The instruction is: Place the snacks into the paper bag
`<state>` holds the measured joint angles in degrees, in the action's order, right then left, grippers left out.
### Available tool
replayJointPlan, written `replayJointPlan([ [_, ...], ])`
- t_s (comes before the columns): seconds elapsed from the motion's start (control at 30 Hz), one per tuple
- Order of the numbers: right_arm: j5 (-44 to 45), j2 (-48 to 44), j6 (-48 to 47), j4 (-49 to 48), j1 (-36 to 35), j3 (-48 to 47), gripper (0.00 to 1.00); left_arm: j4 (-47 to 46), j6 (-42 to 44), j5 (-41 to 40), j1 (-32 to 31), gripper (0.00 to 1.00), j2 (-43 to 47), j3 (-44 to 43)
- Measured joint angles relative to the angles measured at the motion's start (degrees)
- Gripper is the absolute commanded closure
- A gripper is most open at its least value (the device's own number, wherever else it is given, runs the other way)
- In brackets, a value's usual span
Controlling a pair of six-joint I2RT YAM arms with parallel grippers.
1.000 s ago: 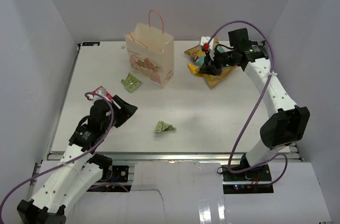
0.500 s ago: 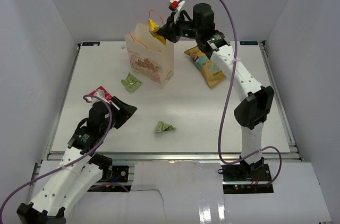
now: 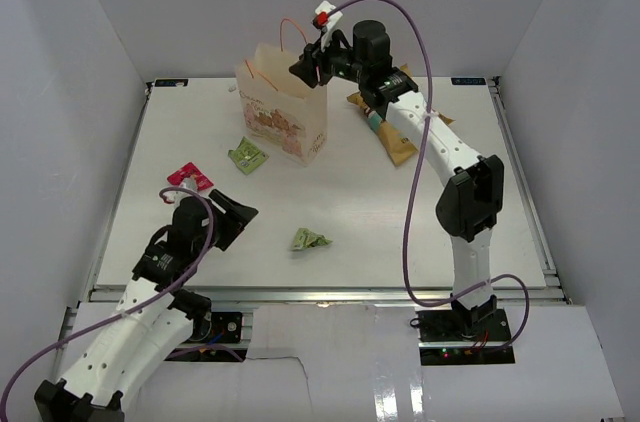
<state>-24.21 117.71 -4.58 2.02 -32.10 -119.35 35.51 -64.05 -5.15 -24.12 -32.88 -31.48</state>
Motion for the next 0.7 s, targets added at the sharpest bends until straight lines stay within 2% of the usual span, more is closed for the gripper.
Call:
replayJointPlan([
  [0.13,-6.0,-6.3,-0.4,1.9,2.6,7.0,0.43,-0.2,-2.4,-0.3,0.0,0.31,-3.8,0.2],
  [0.27,-13.2,-17.6,-5.3,6.8,7.3,18.8,0.39,0.3,-4.6,-1.7,1.6,0.31,-11.1,-0.4],
  [0.37,-16.7,-27.3,-11.5,11.3,10.8,31.3,0.37,1.2,-7.1,-1.7,6.8,0.32,-17.0,-1.5],
  [0.43,-17.5,-33.7,-16.2,13.7,11.2,42.1,0.35,2.4,-9.1,-1.8,12.5,0.32,-20.5,-2.4],
  [0.53,-18.0,-39.2,-20.5,17.4,11.1,54.0,0.34,4.8,-11.7,-1.7,19.9,0.32,-24.2,-3.8],
  [0.7,-18.0,-43.5,-24.7,22.1,11.4,66.3,0.34,7.1,-13.2,-2.0,25.7,0.32,-25.7,-6.6],
])
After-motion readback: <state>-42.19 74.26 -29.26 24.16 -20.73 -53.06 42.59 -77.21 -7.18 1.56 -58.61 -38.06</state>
